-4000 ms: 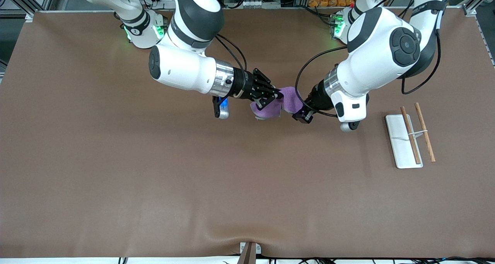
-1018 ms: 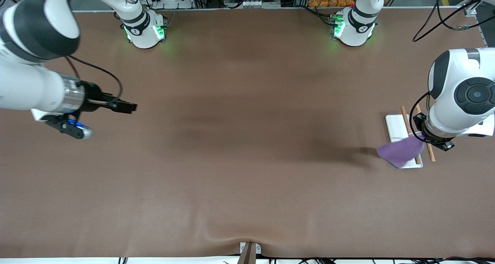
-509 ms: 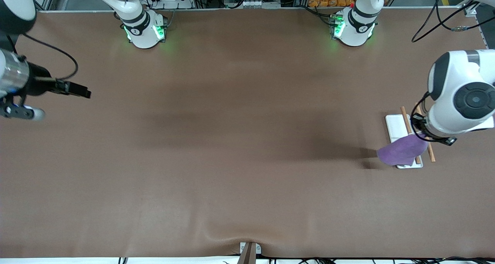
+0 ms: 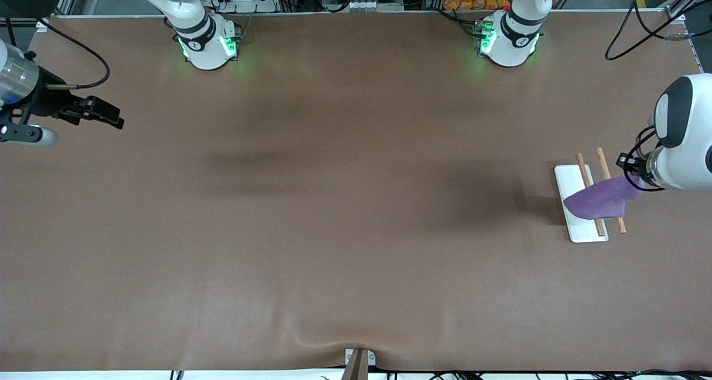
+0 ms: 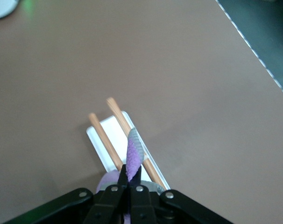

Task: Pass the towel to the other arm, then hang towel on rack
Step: 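Drape the towel over the wooden sticks and open the left gripper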

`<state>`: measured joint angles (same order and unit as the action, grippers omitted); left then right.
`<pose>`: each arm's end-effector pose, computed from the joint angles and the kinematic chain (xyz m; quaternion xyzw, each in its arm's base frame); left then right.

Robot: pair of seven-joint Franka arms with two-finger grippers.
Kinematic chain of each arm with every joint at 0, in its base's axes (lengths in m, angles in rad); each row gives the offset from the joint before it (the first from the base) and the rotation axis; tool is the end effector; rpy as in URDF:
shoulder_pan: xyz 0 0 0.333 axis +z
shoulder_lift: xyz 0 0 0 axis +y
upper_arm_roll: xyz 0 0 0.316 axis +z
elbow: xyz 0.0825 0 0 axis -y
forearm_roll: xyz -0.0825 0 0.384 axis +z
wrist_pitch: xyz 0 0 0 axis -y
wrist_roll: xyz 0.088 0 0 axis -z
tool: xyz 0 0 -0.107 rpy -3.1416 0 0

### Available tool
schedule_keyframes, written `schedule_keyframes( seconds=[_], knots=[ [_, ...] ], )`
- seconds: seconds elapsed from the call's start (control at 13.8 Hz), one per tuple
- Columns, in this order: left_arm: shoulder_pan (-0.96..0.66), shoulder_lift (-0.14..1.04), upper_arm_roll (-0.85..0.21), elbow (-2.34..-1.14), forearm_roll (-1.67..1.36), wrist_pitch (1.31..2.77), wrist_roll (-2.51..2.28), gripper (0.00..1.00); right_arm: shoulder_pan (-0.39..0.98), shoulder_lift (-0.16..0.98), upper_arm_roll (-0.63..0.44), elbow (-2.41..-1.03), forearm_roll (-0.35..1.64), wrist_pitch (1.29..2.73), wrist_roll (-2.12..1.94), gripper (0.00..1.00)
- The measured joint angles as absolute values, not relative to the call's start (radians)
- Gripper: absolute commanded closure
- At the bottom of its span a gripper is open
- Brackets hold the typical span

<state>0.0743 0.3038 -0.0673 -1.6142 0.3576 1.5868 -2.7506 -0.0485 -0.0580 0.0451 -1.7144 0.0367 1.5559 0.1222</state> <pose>0.6126 0.0451 0.4329 -0.2172 -0.9484 -0.1297 0.1912 0.5305 0.0028 0.5874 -0.9966 0.0634 0.0512 0.0140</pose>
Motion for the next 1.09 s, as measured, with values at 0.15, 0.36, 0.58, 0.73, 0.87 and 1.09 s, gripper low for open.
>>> schedule_keyframes(
  seconds=[0.15,0.36,0.58,0.73,0.87,1.09],
  knots=[
    [0.076,0.304,-0.067,-1.613,0.354,1.564,-2.755,1.0,-0.062,-0.057,0.045,-1.693,0.036,1.564,0.112,0.0],
    [0.133,0.31,-0.058,-1.614,0.355,1.558,-2.755,1.0,-0.066,-0.049,0.046,-1.662,0.036,1.56,0.109,0.0],
    [0.223,0.318,-0.056,-1.614,0.365,1.571,-2.731,1.0,-0.066,-0.043,0.051,-1.658,0.036,1.559,0.109,0.0],
    [0.263,0.321,-0.057,-1.621,0.365,1.597,-2.718,1.0,-0.066,-0.034,0.051,-1.64,0.036,1.559,0.109,0.0],
    [0.286,0.333,-0.058,-1.634,0.365,1.639,-2.715,1.0,-0.065,-0.018,0.057,-1.606,0.036,1.554,0.109,0.0],
    [0.302,0.385,-0.059,-1.638,0.365,1.7,-2.712,1.0,-0.052,-0.011,0.067,-1.57,0.036,1.547,0.109,0.0]
  ],
)
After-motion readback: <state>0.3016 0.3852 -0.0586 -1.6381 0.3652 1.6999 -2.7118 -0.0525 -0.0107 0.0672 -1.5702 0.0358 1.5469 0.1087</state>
